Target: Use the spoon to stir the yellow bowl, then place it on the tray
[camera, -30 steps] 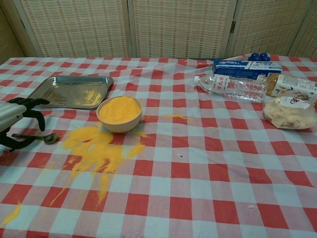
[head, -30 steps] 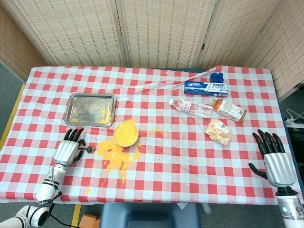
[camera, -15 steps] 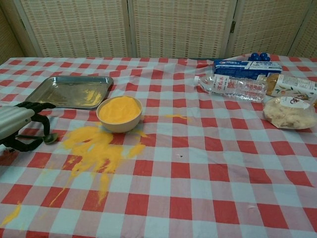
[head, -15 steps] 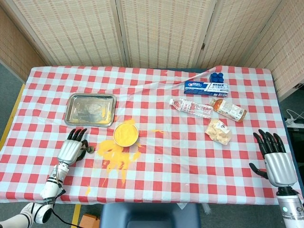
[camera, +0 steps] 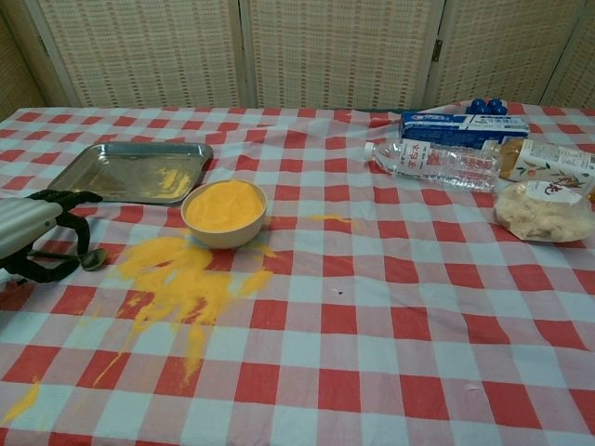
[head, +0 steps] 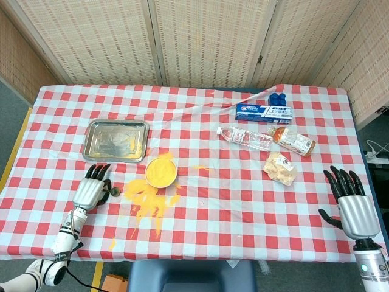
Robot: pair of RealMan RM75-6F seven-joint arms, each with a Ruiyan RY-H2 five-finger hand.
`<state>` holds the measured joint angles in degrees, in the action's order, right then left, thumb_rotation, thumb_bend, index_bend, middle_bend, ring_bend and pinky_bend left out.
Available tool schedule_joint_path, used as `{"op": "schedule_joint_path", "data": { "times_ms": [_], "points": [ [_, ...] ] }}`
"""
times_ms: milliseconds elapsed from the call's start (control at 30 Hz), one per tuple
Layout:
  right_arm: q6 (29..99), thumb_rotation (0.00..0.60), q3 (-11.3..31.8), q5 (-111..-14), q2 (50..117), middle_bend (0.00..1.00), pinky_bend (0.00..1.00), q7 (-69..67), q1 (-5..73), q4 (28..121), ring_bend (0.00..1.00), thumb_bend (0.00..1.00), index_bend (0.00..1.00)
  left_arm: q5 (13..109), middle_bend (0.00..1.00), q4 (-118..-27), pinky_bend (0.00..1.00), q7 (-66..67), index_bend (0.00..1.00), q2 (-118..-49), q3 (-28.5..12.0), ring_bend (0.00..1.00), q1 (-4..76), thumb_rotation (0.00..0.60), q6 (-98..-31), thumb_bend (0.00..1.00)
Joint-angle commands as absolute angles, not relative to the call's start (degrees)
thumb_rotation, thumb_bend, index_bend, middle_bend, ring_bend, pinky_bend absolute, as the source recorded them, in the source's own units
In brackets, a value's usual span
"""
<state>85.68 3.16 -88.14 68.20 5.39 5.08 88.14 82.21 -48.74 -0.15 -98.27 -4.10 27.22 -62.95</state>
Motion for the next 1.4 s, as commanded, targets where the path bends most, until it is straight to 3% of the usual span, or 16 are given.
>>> {"op": "schedule_joint_path", "data": {
  "times_ms": [33,533,867,1100,1400],
  "points": [
    [85.65,0.6,3.14,-88.12,68.18,0.0,0.0,5.43,5.07,88.16,0.0,0.11,0.0,82.09,0.02,-48.73,0.04,-0.13,0.55,-98.23,-4.09,0.0,27.2,0.6,-62.88,0.45],
    [85.63,0.6,3.03,-88.26,68.18,0.0,0.0,5.48,5.08,88.26,0.0,0.1,0.0,82.36,0.07,-49.24,0.05,-1.18,0.66,-97.94,-4.28,0.0,26.71,0.6,-65.39,0.5],
    [85.76,0.6,2.88,-88.64,68.01,0.0,0.0,5.14,5.06,88.37,0.0,0.11,0.0,83.85,0.09,-51.6,0.05,-0.23,0.68,-97.33,-4.65,0.0,26.02,0.6,-70.51,0.51],
    [86.3,0.6,2.65,-89.29,67.49,0.0,0.0,4.36,4.84,88.78,0.0,0.11,0.0,85.1,0.09,-57.54,0.05,4.79,0.68,-96.0,-5.42,0.0,26.65,0.6,-73.41,0.51],
    [86.68,0.6,2.31,-90.15,66.74,0.0,0.0,3.11,4.72,89.36,0.0,0.1,0.0,84.65,0.09,-64.03,0.05,16.27,0.68,-97.93,-8.46,0.0,31.93,0.6,-70.11,0.51]
  ]
}}
